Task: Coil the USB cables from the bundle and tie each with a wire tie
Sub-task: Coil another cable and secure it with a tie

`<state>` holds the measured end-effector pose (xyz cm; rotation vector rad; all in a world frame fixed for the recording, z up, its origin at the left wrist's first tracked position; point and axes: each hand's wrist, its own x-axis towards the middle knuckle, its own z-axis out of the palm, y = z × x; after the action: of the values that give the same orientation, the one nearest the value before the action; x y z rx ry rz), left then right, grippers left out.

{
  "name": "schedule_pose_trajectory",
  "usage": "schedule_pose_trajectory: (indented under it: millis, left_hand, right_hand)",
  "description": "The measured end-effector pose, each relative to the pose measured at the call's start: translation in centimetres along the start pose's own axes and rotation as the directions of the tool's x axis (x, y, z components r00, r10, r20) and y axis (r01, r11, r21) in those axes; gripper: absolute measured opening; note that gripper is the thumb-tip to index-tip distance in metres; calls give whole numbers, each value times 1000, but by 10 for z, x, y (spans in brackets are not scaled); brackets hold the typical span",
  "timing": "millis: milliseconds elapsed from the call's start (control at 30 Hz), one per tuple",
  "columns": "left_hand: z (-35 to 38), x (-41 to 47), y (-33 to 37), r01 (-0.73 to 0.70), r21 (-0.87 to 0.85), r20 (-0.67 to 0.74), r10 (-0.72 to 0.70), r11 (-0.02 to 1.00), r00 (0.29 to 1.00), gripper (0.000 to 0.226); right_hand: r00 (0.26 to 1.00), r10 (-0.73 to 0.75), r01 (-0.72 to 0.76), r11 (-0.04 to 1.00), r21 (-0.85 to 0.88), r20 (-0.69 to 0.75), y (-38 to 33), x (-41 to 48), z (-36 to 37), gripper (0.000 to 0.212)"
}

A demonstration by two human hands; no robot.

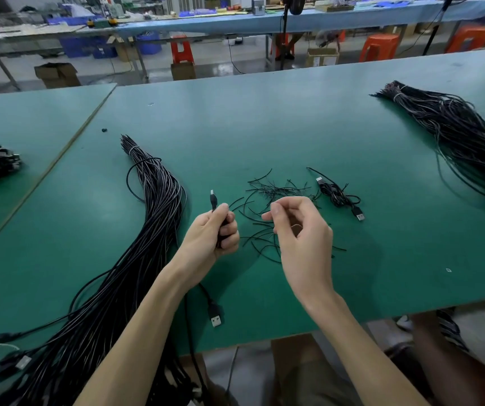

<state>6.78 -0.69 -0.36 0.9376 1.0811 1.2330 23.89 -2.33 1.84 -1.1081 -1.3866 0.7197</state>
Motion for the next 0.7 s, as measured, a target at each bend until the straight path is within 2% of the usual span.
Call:
schedule_pose_trajectory:
  millis: [100,233,400,533,600,700]
  left_hand:
    - [1,1,0,-23,-38,-57,20,999,998,38]
    - [2,2,-1,-68,-20,-95,65,998,993,39]
    - [-4,0,7,-42,-244,-91,21,969,996,42]
    - [-1,-4,12,-16,-312,14,22,950,1000,46]
    - [2,-6,14,4,-335,53,14,942,998,45]
    - [5,-6,14,22,-349,68,2,937,998,39]
  right_hand:
    - [999,-17,16,1000,26,40,0,-8,6,8]
    - [985,-119,123,992,-31,124,-1,-14,13,9]
    - [991,-91,79,989,126,100,-6,-9,14,10]
    - [994,76,-94,957,276,75,-8,-3,16,8]
    - [965,182,-237,914,329,191,-8,-1,19,6]
    - [875,322,-445,830,338,362,-6,-3,28,14]
